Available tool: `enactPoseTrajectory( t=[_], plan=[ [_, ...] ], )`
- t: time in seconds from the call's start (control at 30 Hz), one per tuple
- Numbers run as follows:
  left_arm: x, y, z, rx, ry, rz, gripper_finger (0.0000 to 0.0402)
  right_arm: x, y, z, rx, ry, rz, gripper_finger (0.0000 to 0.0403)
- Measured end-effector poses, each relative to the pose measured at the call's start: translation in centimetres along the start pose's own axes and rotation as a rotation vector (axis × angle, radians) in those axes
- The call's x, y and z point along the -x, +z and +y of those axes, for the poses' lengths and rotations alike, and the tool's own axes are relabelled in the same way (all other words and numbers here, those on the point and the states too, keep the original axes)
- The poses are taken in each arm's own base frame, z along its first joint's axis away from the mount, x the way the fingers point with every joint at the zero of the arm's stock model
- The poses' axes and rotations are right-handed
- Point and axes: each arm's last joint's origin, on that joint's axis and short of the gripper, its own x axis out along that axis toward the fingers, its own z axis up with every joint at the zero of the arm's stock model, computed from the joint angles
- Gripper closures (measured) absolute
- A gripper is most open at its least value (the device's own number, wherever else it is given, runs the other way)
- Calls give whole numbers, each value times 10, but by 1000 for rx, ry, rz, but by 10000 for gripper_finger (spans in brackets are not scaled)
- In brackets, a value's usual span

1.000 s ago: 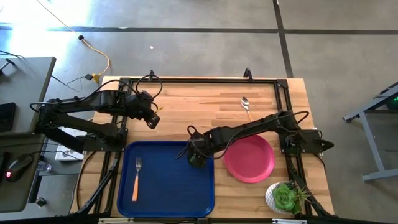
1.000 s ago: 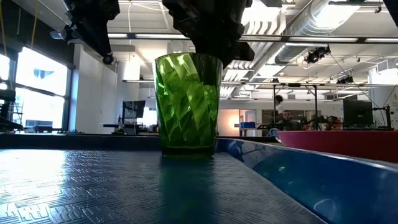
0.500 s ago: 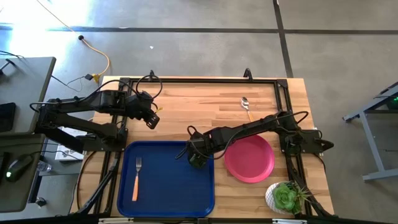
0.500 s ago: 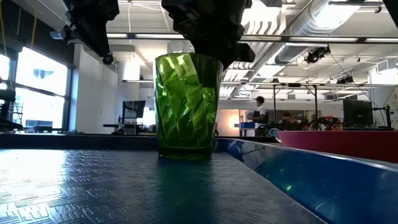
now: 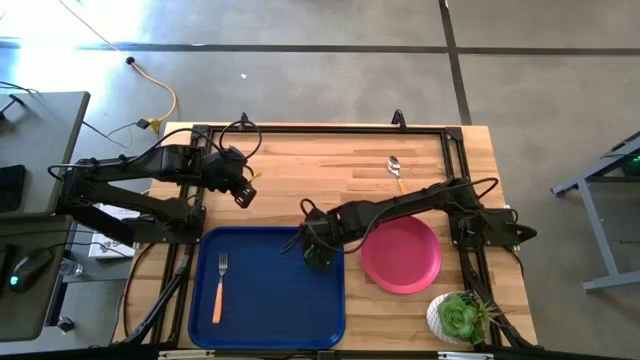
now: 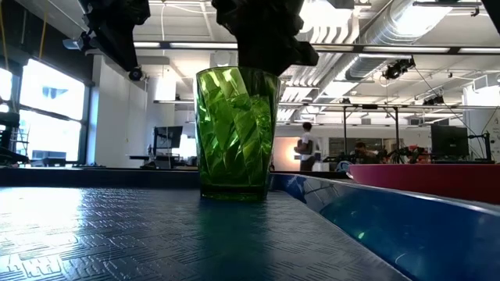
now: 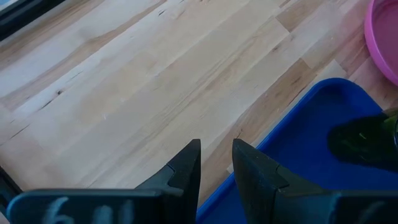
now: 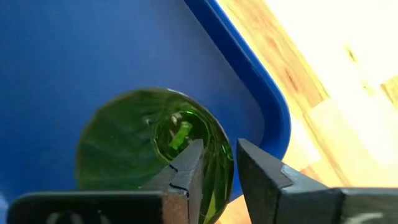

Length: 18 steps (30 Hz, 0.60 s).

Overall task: Pick and place plate/cup/fork/spoon on tray
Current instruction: Move the blue tray to the top of the table

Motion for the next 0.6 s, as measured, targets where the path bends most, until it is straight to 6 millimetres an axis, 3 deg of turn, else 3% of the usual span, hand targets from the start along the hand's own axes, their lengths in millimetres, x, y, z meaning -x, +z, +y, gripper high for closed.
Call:
enactPoseTrajectory(
  t=[0.27,0.6],
  plan=[
    [0,0,0,-1,0,0,321,25,15,-1,15,19,-28,311],
    [0,0,1,-115,22,-14,321,57,58,-21,92,81,-169,311]
  ],
)
